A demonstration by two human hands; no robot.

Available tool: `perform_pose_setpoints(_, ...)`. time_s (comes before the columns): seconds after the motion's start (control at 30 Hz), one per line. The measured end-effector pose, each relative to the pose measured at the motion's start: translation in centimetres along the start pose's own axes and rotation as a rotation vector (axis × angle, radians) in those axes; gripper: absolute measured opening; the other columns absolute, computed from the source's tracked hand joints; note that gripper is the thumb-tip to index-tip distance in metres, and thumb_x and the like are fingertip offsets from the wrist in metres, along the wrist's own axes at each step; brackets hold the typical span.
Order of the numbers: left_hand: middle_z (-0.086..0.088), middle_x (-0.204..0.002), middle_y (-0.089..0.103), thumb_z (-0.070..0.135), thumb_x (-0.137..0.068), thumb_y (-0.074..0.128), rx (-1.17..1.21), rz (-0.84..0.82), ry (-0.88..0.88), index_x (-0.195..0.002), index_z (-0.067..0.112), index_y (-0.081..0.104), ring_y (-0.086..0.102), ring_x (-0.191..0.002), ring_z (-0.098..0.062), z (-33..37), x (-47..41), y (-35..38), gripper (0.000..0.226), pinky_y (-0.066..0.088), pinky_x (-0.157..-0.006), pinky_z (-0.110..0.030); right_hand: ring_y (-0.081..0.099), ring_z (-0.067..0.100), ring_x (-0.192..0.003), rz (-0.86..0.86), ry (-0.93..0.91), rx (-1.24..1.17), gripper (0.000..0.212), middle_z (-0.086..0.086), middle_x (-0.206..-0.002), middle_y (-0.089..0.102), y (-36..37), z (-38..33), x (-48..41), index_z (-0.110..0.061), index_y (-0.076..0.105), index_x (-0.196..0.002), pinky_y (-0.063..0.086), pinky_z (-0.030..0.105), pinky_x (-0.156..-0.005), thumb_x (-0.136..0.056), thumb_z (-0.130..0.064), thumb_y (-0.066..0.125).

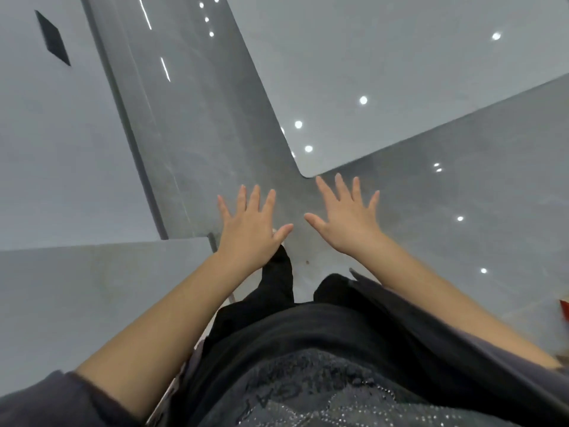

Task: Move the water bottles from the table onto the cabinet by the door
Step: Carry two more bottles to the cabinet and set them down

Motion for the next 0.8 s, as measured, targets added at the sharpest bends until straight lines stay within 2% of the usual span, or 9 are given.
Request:
perform_pose_setpoints(0.5, -0.009, -0.163, 0.001, 0.065, -0.095, 0.022, -0.049, 0.018, -0.021, -0.155, 0.022, 0.004, -0.006, -0.150, -0.031, -11.2, -13.1, -10.1, 0.076, -0.005, -0.114, -0.063, -0.013, 0.037, -0.150, 0.077, -0.033, -0.086, 0.076, 0.008, -0.165, -0.007, -10.0, -10.1, -14.8, -0.030, -0.004, -0.157, -0.004, 0.066, -0.114, -0.098, -0.060, 0.034)
perform_pose_setpoints(0.8, -0.009, -0.163, 0.003, 0.064, -0.095, 0.024, -0.061, -0.017, 0.128, -0.155, 0.022, 0.005, -0.005, -0.150, -0.029, -15.1, -26.8, -16.7, 0.076, -0.005, -0.115, -0.063, -0.011, 0.037, -0.150, 0.130, 0.099, -0.174, 0.074, 0.008, -0.165, -0.007, -16.3, -12.3, -26.1, -0.031, -0.002, -0.156, -0.003, 0.066, -0.114, -0.098, -0.060, 0.033)
Point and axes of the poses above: each hand's wrist, its own x-axis away from the middle knuckle, its own y-axis out of the palm, z = x × y, the point moved 5 cm from there along -x, towards the middle knuckle
